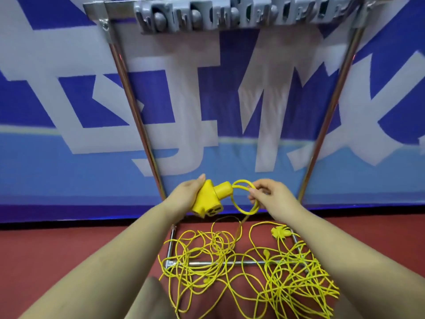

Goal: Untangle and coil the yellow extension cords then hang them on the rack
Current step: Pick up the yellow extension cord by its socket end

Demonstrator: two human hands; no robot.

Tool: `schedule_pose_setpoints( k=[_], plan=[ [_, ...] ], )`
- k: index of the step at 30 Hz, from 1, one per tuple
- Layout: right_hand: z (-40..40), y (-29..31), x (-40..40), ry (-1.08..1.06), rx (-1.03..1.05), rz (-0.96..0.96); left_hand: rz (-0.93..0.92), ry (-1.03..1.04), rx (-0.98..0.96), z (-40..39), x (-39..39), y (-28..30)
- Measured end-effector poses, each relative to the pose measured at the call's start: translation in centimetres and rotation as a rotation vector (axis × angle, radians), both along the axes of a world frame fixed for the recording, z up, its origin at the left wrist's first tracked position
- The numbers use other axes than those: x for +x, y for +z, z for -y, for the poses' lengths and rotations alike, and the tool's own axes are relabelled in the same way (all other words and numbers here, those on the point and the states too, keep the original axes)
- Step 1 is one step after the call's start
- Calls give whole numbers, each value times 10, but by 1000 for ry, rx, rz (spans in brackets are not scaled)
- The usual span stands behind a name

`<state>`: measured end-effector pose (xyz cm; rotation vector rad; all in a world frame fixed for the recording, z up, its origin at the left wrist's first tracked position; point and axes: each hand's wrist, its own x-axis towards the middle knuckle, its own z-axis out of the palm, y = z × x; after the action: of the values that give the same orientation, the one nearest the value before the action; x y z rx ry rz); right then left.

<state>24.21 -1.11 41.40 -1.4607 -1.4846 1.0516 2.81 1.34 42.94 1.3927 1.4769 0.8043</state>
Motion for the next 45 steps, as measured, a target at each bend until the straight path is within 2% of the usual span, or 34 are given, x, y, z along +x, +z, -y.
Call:
schedule_pose_setpoints(
  k=[2,4,9,12,16,20,24,29,32,37,40,45],
  plan=[
    [3,-22,3,-18,-23,-1,-20,-18,-7,6,3,-25],
    [7,-42,6,-40,-34,2,37,23,-57,15,6,-52],
    [30,-100,13,-96,-109,26,338,59,-342,43,13,-119],
    [29,-118,15,-119,-113,12,456,59,-427,42,22,-128],
    [14,-115,13,-106,-134,-97,585,-38,-437,32,18,-128],
    [9,-122,7,-2,-162,-66,569,-154,-460,28,12,-139],
    [0,-122,6,-31,-93,-72,582,-256,-456,27,22,-145],
    [4,-119,0,91,-75,-102,477,-267,-423,26,37,-153],
    [8,-117,-1,89,-41,-141,365,-223,-353,24,43,-159],
    [7,-117,4,147,-34,-2,212,-38,-207,15,43,-165],
    [4,-117,8,128,-49,39,205,-46,-180,14,43,-162],
    [-4,-104,25,-1,-15,63,298,-212,-211,17,49,-156]
  ],
)
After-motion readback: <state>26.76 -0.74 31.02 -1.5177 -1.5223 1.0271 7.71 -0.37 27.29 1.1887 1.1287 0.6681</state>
